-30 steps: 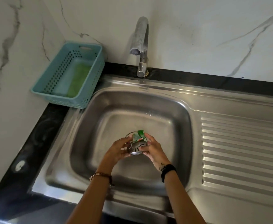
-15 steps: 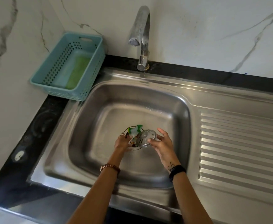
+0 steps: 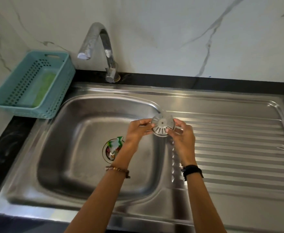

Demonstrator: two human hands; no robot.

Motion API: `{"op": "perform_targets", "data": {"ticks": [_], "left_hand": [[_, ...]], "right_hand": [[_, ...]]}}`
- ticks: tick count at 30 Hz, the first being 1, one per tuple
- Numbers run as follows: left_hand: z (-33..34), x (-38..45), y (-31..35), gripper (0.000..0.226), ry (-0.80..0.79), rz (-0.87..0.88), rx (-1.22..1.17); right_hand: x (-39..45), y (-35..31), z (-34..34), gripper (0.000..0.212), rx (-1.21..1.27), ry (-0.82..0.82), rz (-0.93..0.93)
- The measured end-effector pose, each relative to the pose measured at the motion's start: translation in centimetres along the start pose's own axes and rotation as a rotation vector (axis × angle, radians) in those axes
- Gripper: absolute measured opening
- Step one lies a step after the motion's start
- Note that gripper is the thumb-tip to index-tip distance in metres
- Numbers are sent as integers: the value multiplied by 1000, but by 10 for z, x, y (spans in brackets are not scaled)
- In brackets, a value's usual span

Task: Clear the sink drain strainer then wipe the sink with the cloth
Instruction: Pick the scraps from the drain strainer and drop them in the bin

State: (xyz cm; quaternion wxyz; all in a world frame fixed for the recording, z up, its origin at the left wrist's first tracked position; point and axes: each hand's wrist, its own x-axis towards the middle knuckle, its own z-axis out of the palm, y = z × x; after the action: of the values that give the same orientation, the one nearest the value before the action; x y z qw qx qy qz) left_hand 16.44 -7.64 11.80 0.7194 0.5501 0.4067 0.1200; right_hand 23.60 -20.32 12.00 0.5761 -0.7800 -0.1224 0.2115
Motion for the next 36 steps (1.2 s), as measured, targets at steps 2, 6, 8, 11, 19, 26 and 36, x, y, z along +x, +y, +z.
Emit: {"op": "perform_targets", "data": {"ticks": [2, 6, 8, 11, 19, 26, 36], "left_hand": [[25, 7, 0, 32, 44, 15, 29], [55, 20, -1, 30, 119, -4, 30], [65, 25, -2, 29, 157, -5, 85], [74, 32, -5, 26, 193, 19, 178], [84, 37, -11, 33, 190, 55, 304], [38, 19, -34, 15, 225, 77, 218], [-112, 36, -121, 41, 371, -50, 1025]], "right_hand": [[13, 1, -15, 48, -155, 1, -48], [32, 8, -29, 60, -294, -81, -58], [37, 13, -34, 65, -296, -105, -58], [42, 16, -37, 65, -361, -89, -89], [43, 18, -45, 60, -448, -39, -70], [9, -1, 2, 40, -522, 18, -298], [-26, 55, 129, 19, -369, -345, 177]]}}
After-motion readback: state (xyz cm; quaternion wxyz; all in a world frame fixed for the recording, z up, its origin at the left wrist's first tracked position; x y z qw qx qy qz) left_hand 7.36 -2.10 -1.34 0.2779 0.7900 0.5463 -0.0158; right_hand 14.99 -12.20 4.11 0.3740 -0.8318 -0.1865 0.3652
